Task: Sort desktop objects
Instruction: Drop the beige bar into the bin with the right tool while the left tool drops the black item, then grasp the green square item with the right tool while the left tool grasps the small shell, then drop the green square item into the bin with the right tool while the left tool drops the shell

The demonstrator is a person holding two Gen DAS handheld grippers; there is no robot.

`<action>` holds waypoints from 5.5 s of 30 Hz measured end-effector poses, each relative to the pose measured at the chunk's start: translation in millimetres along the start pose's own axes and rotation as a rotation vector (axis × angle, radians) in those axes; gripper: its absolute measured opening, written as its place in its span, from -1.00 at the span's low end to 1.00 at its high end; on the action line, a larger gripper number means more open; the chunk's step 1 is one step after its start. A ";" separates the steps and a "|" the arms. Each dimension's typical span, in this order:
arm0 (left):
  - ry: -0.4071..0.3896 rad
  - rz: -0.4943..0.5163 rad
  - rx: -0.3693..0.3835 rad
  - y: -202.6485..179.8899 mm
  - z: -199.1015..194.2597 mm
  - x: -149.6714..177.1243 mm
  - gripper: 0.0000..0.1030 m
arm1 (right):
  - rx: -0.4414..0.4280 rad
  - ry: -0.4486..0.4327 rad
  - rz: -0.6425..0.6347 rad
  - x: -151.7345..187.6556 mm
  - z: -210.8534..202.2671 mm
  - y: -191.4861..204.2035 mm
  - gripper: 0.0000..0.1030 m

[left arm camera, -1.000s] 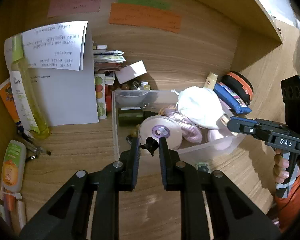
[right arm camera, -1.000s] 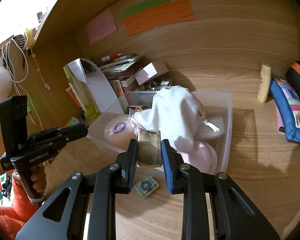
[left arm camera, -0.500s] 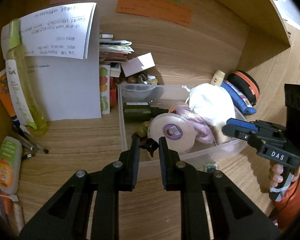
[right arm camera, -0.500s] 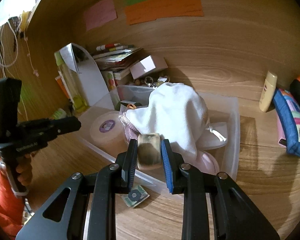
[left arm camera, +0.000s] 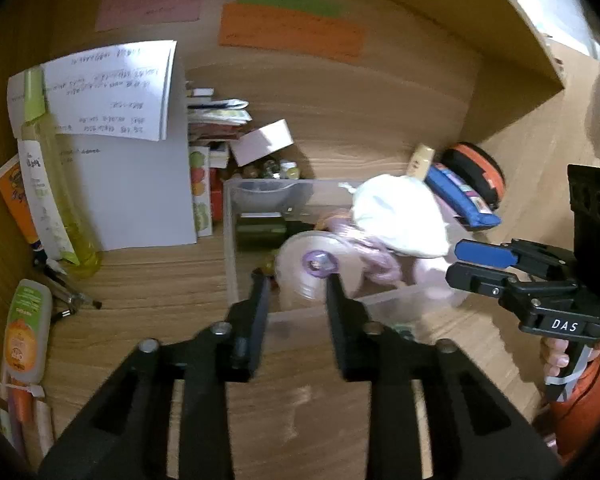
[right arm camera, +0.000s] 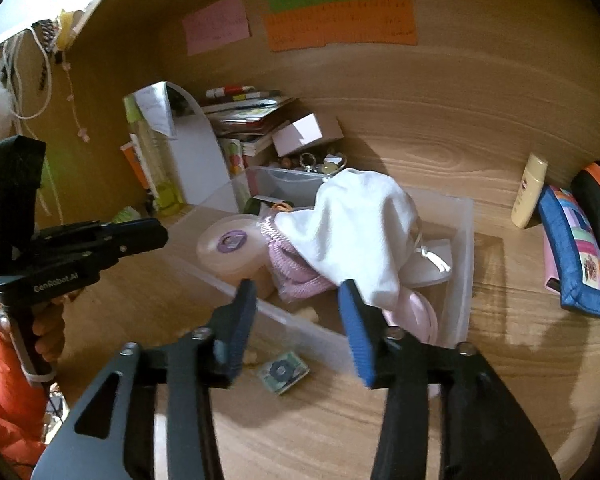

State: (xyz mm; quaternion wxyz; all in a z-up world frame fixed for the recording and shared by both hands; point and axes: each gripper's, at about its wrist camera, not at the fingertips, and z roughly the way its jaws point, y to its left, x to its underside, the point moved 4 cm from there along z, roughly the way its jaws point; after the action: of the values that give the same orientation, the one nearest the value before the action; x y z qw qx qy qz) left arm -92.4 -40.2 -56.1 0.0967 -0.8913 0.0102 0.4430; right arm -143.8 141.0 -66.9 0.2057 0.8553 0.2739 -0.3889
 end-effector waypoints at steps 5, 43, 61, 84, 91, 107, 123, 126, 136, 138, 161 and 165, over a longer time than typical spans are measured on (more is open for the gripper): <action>-0.004 0.019 0.003 -11.5 -7.4 4.3 -0.35 | 0.007 -0.018 -0.022 7.7 -16.1 7.2 0.00; 0.301 0.272 0.082 -70.6 72.6 64.8 -0.41 | 0.034 0.170 -0.034 64.9 24.1 -8.0 0.25; 0.190 0.182 0.037 -47.4 46.0 51.0 -0.67 | 0.002 0.248 -0.118 62.6 56.1 12.0 -0.07; 0.103 0.123 -0.018 -37.3 13.9 57.5 -0.67 | -0.010 0.165 -0.092 51.3 23.1 48.1 -0.27; 0.080 0.131 -0.046 -38.5 4.3 54.1 -0.67 | -0.036 0.079 -0.062 41.3 -13.0 48.0 -0.27; 0.005 0.110 -0.073 -33.2 -12.9 26.8 -0.67 | -0.009 -0.045 -0.040 21.4 -60.9 32.4 -0.27; -0.042 0.024 -0.084 3.4 -9.4 -15.5 -0.67 | 0.006 -0.057 0.010 -0.8 -39.7 -3.4 -0.27; -0.036 0.012 -0.090 9.9 -1.0 -21.6 -0.67 | -0.004 -0.054 0.011 -7.4 -29.6 -5.8 -0.27; 0.012 0.004 -0.071 19.2 36.4 -37.6 -0.67 | -0.034 -0.026 0.004 -26.4 8.7 -3.5 -0.27; 0.029 0.006 -0.063 19.9 46.8 -41.2 -0.67 | -0.038 -0.025 -0.008 -29.5 14.2 -0.6 -0.27; 0.039 0.035 -0.069 15.5 64.5 -46.0 -0.36 | 0.097 -0.028 -0.172 -24.8 25.4 17.3 -0.15; 0.014 0.040 -0.079 11.8 51.8 -47.5 -0.25 | 0.117 -0.056 -0.152 -28.7 14.0 16.1 0.00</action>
State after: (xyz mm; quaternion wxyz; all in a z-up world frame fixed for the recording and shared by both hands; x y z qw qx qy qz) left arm -163.3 -45.7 -50.9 0.0524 -0.8970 0.0111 0.4387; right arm -157.1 111.9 -51.0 0.1328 0.8313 0.3088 -0.4426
